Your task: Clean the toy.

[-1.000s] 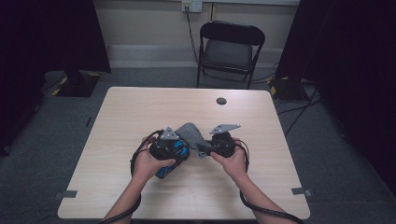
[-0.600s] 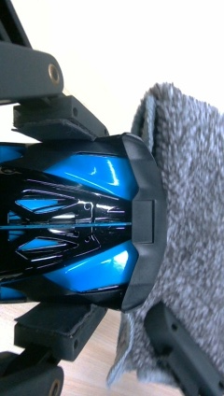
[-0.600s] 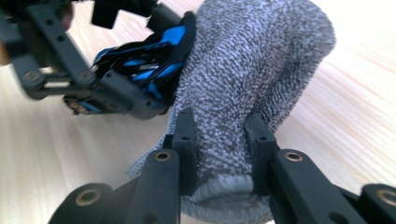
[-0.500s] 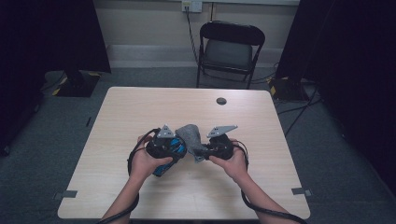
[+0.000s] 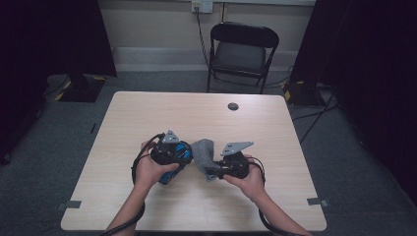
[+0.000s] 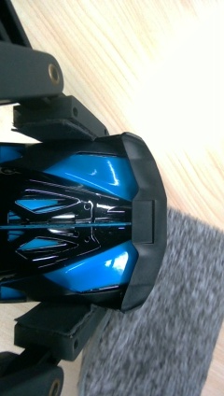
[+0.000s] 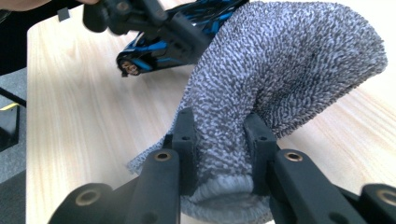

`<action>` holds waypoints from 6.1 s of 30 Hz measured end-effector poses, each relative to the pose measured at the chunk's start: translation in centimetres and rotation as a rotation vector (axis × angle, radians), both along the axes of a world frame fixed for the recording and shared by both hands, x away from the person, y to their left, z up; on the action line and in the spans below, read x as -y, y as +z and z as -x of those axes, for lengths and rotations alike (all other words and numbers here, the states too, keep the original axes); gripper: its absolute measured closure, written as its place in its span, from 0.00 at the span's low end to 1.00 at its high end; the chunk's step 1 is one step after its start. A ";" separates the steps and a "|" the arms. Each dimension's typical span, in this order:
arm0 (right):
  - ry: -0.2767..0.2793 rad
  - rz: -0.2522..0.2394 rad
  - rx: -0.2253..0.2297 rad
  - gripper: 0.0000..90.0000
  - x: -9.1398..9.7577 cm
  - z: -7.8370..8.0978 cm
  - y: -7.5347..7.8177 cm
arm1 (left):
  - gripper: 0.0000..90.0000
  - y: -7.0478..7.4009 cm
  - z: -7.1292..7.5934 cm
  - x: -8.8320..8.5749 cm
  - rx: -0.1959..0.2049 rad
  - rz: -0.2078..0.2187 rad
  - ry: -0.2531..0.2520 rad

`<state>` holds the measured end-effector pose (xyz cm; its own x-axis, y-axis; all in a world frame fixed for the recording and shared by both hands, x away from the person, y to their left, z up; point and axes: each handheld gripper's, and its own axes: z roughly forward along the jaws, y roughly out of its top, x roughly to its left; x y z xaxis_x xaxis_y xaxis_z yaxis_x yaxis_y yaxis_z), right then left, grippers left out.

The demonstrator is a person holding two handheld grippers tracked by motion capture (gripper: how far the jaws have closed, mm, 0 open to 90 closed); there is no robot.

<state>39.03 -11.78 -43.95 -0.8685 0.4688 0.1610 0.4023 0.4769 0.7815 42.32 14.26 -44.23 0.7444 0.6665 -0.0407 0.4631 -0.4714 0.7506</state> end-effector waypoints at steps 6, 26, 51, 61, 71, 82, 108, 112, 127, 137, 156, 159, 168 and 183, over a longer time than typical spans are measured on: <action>0.006 -0.004 -0.001 0.79 0.3 0.7 0.0 | 0.28 0.2 -0.2 -0.9 0.007 -0.002 0.029; -0.192 -0.030 0.038 0.79 2.2 -3.5 2.7 | 0.28 1.4 0.4 -0.8 0.029 0.016 0.019; -0.035 0.024 0.004 0.79 -3.0 -4.2 2.8 | 0.28 1.3 0.8 0.3 0.028 -0.019 -0.024; -0.013 0.009 0.009 0.79 -2.4 -3.3 2.6 | 0.28 1.2 0.6 -0.2 0.028 -0.013 -0.001; 0.022 0.005 0.017 0.79 -2.1 -2.0 2.4 | 0.28 1.3 0.5 -0.9 0.032 -0.017 0.022; 0.046 0.004 0.003 0.79 -1.2 -0.5 1.4 | 0.28 1.4 0.3 -1.8 0.035 -0.010 0.055; -0.123 0.028 0.011 0.79 1.8 -4.3 2.4 | 0.28 2.6 0.9 -0.9 0.057 0.013 0.027; -0.138 0.024 0.010 0.79 1.2 -5.2 2.8 | 0.28 2.8 1.1 -0.5 0.060 0.014 0.014; -0.127 0.028 0.016 0.79 -1.2 -6.2 3.8 | 0.28 2.6 1.5 0.7 0.051 0.012 -0.027; -0.099 0.037 0.022 0.79 -2.5 -6.3 3.9 | 0.28 2.3 1.8 1.7 0.040 -0.001 -0.060; -0.007 0.032 0.014 0.79 -3.4 -5.0 3.8 | 0.28 1.8 1.4 0.9 0.037 -0.031 -0.037; 0.001 0.028 0.013 0.79 -3.2 -4.7 3.7 | 0.28 1.7 1.3 0.8 0.032 -0.026 -0.027; 0.026 0.012 0.014 0.79 -2.6 -3.6 3.3 | 0.28 1.6 1.1 0.1 0.033 -0.032 0.000; 0.058 -0.004 0.008 0.79 -2.3 -1.9 2.5 | 0.28 1.9 0.9 -0.8 0.047 -0.027 0.040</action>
<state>40.92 -9.44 -41.48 -0.8955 0.4170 0.1555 0.3676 0.4960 0.7867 41.44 15.07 -42.32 0.7178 0.6961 0.0118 0.4464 -0.4732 0.7595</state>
